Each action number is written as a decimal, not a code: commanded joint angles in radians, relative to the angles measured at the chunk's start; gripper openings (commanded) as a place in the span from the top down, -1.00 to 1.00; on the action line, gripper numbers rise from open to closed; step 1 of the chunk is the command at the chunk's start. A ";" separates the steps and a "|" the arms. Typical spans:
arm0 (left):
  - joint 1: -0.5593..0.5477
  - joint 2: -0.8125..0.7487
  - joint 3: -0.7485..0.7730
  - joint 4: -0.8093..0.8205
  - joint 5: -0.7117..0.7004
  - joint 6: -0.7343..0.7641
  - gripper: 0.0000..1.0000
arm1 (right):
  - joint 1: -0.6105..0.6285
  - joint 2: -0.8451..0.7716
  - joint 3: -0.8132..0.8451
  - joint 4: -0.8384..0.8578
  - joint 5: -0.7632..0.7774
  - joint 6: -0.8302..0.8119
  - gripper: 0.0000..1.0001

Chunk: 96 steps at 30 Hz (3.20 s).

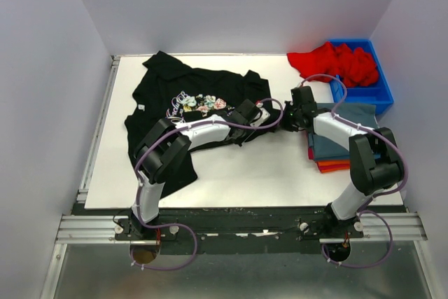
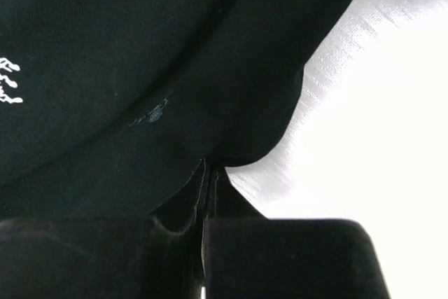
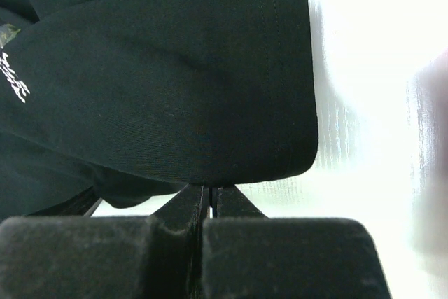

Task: Fold and stack the t-shirts
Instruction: Flatten out the tshirt

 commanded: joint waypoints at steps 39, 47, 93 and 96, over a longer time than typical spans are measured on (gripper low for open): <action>0.218 -0.392 -0.241 0.127 0.093 -0.242 1.00 | -0.024 -0.146 -0.087 -0.093 0.039 -0.026 0.08; 0.216 -0.374 -0.264 0.135 0.098 -0.239 1.00 | -0.024 -0.127 -0.115 -0.062 -0.067 0.044 0.10; 0.213 -0.375 -0.274 0.138 0.098 -0.232 1.00 | 0.007 0.003 -0.018 -0.047 -0.015 -0.055 0.11; 0.213 -0.375 -0.274 0.137 0.098 -0.232 1.00 | 0.007 0.003 -0.032 -0.024 -0.044 -0.052 0.11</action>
